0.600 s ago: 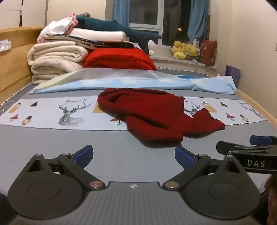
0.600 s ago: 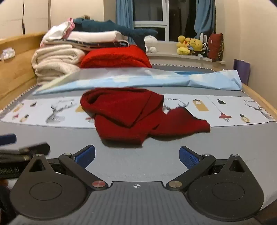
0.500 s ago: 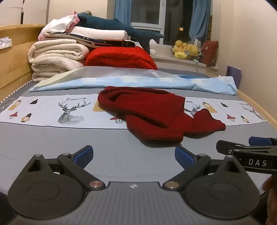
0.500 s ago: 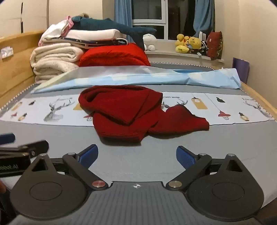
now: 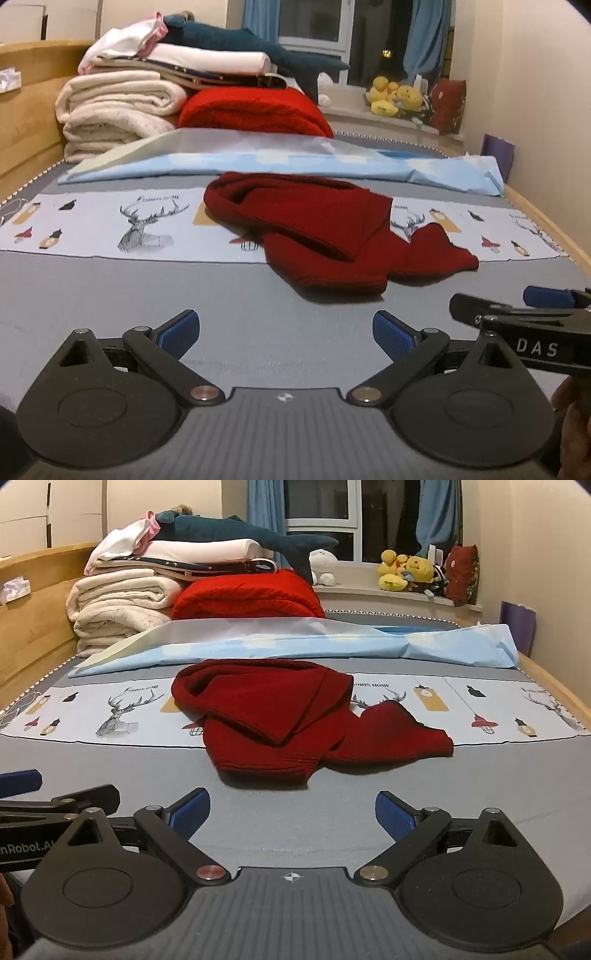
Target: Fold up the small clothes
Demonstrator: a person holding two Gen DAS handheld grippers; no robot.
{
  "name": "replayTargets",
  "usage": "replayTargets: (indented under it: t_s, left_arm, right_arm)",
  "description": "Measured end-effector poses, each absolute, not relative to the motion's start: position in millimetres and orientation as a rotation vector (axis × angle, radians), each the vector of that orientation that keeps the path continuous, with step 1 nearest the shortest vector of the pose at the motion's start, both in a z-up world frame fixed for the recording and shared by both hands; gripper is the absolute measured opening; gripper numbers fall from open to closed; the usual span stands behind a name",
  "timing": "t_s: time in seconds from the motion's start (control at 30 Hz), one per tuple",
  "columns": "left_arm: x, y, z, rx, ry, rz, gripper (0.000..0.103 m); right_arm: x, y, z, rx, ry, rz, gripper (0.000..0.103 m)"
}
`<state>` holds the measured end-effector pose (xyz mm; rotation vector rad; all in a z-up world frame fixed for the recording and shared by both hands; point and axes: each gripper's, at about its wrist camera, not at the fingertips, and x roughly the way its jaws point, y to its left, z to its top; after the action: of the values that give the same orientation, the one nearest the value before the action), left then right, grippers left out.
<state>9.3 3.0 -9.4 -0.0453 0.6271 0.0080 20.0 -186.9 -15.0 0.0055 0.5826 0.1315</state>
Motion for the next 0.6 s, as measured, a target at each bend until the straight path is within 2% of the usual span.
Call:
replayTargets:
  t_s: [0.6]
  left_arm:
    - [7.5,-1.9,-7.9,-0.03,0.611,0.01,0.101]
  right_arm:
    - [19.8,-184.5,-14.0,-0.001,0.58,0.129,0.095]
